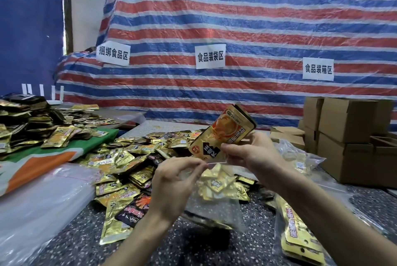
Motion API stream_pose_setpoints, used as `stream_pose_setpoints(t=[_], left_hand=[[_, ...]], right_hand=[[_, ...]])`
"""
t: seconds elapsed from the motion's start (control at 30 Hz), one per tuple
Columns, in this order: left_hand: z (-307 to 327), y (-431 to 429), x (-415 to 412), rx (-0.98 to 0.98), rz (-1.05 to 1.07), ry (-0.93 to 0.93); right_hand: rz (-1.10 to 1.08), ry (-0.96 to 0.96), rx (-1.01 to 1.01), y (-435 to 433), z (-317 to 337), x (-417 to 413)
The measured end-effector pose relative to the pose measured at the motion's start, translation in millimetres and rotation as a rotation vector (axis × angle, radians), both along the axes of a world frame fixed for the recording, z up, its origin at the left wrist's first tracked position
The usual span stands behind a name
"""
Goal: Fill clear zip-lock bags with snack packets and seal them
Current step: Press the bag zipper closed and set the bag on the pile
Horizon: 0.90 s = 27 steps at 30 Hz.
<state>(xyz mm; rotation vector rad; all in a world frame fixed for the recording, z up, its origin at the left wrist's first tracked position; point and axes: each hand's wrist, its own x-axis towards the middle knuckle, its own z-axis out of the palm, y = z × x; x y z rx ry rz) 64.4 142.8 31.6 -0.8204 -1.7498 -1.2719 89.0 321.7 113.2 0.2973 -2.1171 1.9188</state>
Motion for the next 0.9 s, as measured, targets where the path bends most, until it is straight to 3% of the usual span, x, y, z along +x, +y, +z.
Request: stream_pose_setpoints(t=[0.1, 0.23, 0.33, 0.5, 0.63, 0.8, 0.9], left_hand=[[1.4, -15.8, -5.0, -0.049, 0.007, -0.111], [5.1, -45.0, -25.4, -0.371, 0.14, -0.269], [12.2, -53.8, -33.5, -0.495, 0.044, -0.335], [21.0, -39.7, -28.7, -0.423, 0.019, -0.225], [29.4, -26.3, -24.8, -0.32, 0.039, -0.203], [32.9, -17.5, -19.4, -0.343, 0.067, -0.208], [37.2, -14.7, -15.4, -0.346, 0.071, -0.178]], right_hand=[[0.022, 0.03, -0.008, 5.0, 2.1, 3.1], [0.011, 0.054, 0.073, 14.1, 4.6, 7.9], [-0.029, 0.076, 0.213, 15.3, 6.7, 10.6], [-0.184, 0.129, 0.654, 11.8, 7.1, 12.1], [-0.301, 0.325, 0.844, 10.3, 8.9, 16.4], [-0.079, 0.284, 1.013, 16.6, 13.5, 30.9], [-0.062, 0.283, 1.124, 27.5, 11.6, 35.8]])
